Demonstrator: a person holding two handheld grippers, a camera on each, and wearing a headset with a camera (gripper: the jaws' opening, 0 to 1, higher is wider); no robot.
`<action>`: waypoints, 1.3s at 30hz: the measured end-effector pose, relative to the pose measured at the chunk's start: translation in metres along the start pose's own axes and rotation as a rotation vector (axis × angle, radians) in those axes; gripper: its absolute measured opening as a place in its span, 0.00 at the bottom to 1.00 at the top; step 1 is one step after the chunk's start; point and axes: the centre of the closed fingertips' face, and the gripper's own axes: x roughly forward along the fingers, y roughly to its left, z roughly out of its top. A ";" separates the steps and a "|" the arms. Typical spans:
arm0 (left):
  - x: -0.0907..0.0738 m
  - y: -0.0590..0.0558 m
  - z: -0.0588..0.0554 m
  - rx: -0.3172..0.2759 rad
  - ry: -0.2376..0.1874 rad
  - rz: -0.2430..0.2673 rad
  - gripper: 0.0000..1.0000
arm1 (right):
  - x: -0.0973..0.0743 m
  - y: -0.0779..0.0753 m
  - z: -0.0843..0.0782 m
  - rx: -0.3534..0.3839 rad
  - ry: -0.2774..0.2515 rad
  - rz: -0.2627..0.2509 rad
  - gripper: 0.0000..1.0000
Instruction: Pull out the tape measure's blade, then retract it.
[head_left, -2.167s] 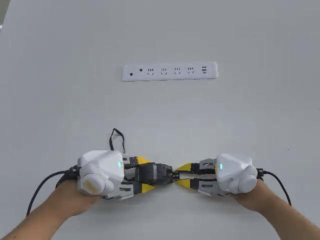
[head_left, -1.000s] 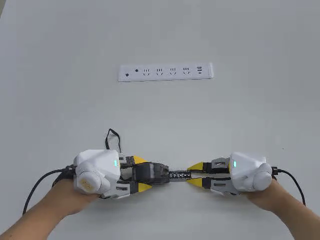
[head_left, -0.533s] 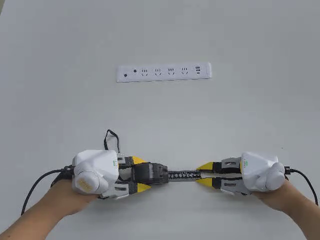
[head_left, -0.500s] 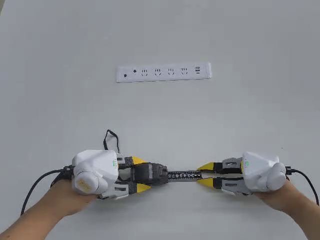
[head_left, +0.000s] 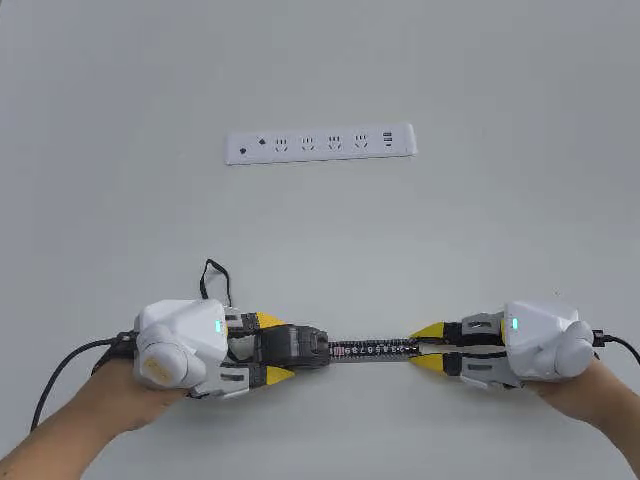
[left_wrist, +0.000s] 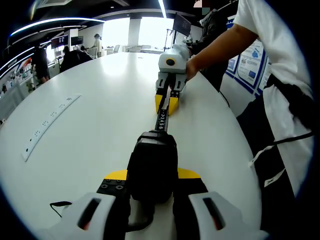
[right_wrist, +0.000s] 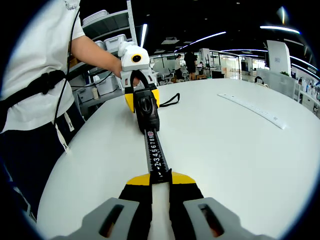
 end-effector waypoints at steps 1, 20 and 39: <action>0.000 0.000 0.000 0.000 -0.001 0.000 0.28 | -0.001 -0.002 0.000 0.005 0.000 -0.001 0.09; 0.000 0.000 0.001 -0.005 0.000 0.000 0.28 | -0.021 -0.006 -0.009 0.029 -0.021 -0.008 0.09; 0.000 0.000 0.001 -0.007 0.000 -0.003 0.28 | -0.039 -0.009 -0.015 0.040 -0.021 0.001 0.09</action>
